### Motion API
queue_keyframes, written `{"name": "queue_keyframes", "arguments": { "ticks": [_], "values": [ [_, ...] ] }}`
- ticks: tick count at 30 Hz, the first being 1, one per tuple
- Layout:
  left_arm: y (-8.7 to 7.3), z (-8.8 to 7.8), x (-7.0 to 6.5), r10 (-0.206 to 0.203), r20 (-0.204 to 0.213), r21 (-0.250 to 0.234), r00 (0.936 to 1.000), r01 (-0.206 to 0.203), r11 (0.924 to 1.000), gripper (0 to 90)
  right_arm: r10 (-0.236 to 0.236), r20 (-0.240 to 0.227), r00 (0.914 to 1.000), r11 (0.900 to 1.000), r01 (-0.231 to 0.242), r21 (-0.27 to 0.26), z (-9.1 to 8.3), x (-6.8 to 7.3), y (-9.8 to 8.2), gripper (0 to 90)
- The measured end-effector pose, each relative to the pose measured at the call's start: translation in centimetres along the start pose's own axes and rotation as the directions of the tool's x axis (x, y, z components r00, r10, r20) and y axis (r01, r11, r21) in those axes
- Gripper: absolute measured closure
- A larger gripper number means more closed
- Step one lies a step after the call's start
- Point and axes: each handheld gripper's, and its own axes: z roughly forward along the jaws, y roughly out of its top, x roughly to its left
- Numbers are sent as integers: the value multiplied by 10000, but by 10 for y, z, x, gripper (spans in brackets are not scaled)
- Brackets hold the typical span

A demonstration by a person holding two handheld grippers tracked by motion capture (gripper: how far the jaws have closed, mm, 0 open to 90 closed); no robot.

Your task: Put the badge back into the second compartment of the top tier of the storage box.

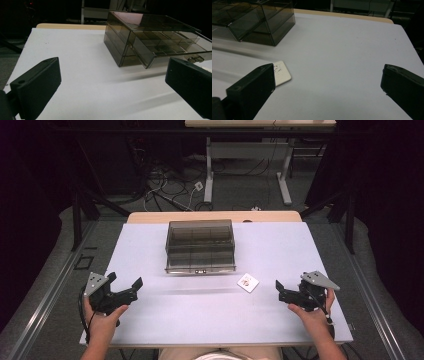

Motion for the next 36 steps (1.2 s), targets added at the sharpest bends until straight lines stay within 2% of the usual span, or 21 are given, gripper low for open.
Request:
{"name": "queue_keyframes", "arguments": {
  "ticks": [3,5,10,12,14,20,28,29,36],
  "values": [
    [0,1,-1,21,9,-7,10000,-21,10000,4,-148,-137,9998,9998,147,-98,5,1,1,0],
    [0,1,-2,112,10,25,9999,-112,9999,4,-161,-234,9996,9998,164,129,6,4,1,0],
    [0,0,-3,135,45,71,9999,-136,9999,4,-575,-457,9973,9978,590,316,12,10,2,0],
    [-1,0,-3,121,62,85,9999,-122,9999,4,-595,-477,9971,9978,607,261,14,11,2,7],
    [0,0,-4,125,89,69,9999,-126,9999,4,-554,-745,9957,9970,592,508,19,15,3,15],
    [-1,0,-6,190,133,107,9997,-191,9998,4,-710,-1028,9922,9939,791,765,25,20,7,36],
    [-2,-1,-8,301,70,158,9995,-302,9994,4,-1019,-1483,9837,9888,1164,931,30,28,12,53],
    [-2,-1,-8,304,48,164,9995,-305,9994,4,-941,-1535,9837,9887,1104,1012,31,29,13,57],
    [-2,-2,-7,192,39,181,9998,-193,9996,4,-1130,-1940,9745,9818,1396,1292,39,34,18,66]
  ]
}}
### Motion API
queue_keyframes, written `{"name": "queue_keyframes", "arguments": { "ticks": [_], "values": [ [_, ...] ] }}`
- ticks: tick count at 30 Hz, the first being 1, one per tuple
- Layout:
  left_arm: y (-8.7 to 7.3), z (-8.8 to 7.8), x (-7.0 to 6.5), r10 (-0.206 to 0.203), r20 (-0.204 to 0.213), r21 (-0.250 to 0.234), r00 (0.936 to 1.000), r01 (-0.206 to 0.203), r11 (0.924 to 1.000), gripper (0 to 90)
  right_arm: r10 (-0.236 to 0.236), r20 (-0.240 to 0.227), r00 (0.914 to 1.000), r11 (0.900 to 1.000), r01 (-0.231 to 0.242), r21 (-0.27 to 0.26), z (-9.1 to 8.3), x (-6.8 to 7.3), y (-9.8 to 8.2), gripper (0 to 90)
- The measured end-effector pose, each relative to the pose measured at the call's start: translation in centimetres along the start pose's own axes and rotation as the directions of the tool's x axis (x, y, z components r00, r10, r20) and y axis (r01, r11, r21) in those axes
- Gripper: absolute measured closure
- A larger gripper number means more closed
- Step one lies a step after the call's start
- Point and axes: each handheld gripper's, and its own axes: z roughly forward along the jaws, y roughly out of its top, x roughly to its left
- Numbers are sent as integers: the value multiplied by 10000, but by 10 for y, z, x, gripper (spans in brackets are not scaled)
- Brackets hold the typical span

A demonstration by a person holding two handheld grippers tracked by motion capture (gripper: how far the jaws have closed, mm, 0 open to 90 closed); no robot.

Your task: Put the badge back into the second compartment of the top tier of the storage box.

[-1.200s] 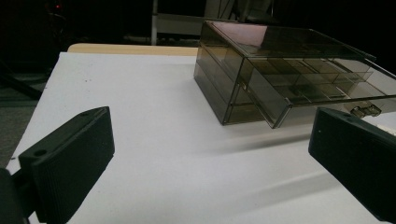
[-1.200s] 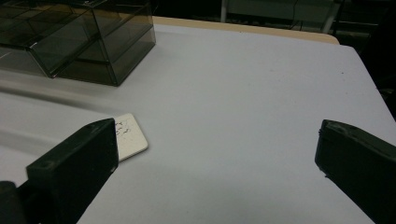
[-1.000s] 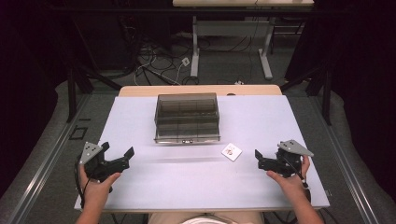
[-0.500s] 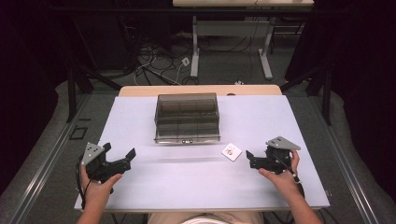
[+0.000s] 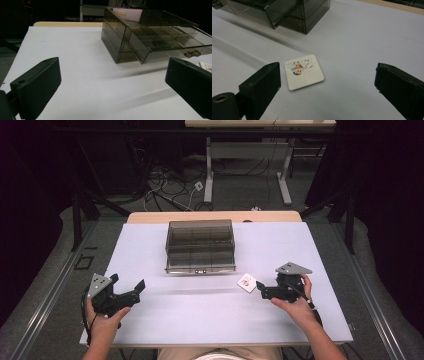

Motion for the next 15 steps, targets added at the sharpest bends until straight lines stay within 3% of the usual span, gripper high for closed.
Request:
{"name": "queue_keyframes", "arguments": {
  "ticks": [15],
  "values": [
    [0,-1,1,5,-44,11,10000,-5,10000,4,-261,-323,9991,9969,284,737,17,6,15,145]
  ]
}}
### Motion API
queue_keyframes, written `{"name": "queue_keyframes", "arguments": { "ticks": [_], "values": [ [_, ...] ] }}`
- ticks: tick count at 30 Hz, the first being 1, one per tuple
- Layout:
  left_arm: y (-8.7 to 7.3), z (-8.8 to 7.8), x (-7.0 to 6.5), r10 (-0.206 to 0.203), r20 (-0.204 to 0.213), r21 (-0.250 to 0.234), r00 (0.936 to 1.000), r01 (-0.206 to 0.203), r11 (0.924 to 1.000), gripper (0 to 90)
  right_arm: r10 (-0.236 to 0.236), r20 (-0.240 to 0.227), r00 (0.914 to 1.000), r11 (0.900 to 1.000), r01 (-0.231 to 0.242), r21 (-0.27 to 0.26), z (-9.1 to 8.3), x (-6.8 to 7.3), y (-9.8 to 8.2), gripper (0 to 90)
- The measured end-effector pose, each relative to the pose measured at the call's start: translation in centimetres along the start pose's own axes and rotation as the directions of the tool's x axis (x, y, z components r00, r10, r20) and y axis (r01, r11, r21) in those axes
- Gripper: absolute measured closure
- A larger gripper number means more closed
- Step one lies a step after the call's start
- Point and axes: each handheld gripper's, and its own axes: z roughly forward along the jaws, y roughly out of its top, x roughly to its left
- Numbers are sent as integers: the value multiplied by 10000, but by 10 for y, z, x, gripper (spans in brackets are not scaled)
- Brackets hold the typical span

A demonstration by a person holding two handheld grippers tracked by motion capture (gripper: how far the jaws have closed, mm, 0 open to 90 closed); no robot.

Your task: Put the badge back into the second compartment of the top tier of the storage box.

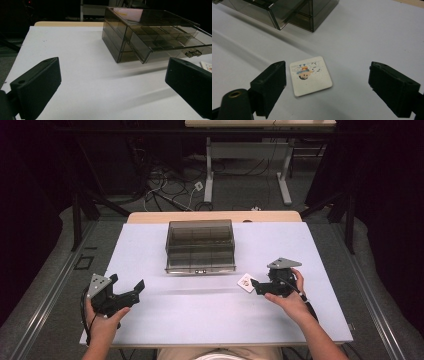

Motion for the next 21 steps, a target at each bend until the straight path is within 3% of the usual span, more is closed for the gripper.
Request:
{"name": "queue_keyframes", "arguments": {
  "ticks": [14,21],
  "values": [
    [0,1,2,-12,-51,68,10000,13,10000,5,-377,-568,9977,9951,427,893,15,4,16,144],
    [0,0,2,-9,-60,83,10000,10,10000,6,-753,-592,9954,9837,838,1590,24,5,21,144]
  ]
}}
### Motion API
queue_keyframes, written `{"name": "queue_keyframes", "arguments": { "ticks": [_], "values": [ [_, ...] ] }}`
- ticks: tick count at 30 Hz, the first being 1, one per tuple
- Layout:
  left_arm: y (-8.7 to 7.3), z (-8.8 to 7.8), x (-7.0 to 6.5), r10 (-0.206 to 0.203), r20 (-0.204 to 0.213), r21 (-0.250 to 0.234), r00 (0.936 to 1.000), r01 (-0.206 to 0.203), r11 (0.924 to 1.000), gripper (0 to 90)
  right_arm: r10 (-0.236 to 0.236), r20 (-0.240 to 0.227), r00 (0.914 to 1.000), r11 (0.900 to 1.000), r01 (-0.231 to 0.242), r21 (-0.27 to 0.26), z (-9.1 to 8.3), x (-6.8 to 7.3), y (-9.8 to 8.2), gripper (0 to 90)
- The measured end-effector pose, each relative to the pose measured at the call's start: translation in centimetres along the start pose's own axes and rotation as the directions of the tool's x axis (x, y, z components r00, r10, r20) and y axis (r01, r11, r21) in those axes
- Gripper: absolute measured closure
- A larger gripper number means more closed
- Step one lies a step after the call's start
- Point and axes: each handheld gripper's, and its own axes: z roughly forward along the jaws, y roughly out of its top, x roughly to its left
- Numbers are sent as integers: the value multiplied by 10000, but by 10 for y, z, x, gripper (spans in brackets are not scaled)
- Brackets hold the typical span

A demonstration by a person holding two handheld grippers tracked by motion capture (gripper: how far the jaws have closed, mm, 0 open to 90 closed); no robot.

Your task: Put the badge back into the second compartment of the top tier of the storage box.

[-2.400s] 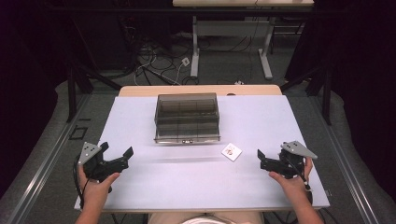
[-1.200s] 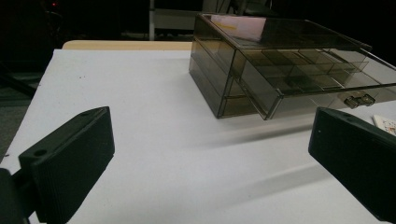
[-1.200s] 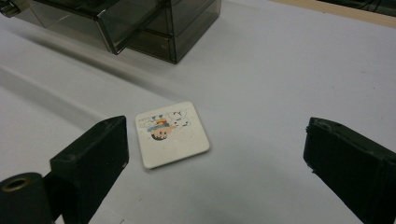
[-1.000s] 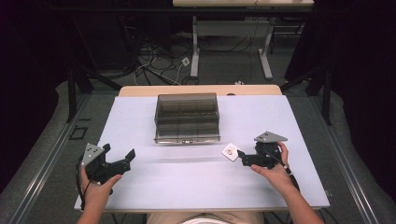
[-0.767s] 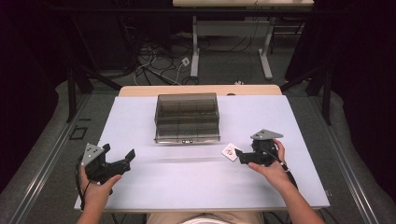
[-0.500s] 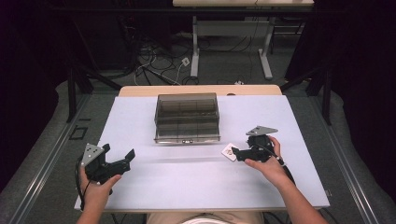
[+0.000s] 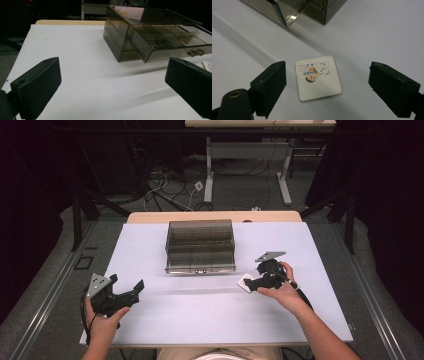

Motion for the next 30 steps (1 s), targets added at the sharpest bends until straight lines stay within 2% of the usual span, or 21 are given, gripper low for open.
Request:
{"name": "queue_keyframes", "arguments": {
  "ticks": [8,14,19,21,24,30],
  "values": [
    [0,1,0,17,-23,21,10000,-17,10000,6,-58,49,10000,9992,56,394,6,-4,2,148],
    [-1,1,0,28,-17,41,10000,-28,10000,6,182,75,9998,9986,-185,500,10,-6,3,151],
    [-1,1,1,50,-14,67,10000,-50,10000,6,412,-214,9989,9967,-396,702,15,-8,3,154],
    [-1,1,1,28,-19,87,10000,-27,10000,7,431,-123,9990,9957,-419,829,17,-8,3,161],
    [-1,1,1,25,-17,80,10000,-24,10000,7,532,-266,9982,9936,-503,1012,19,-8,3,164],
    [-1,2,1,13,-26,89,10000,-13,10000,9,474,-480,9977,9920,-413,1196,27,-6,1,177]
  ]
}}
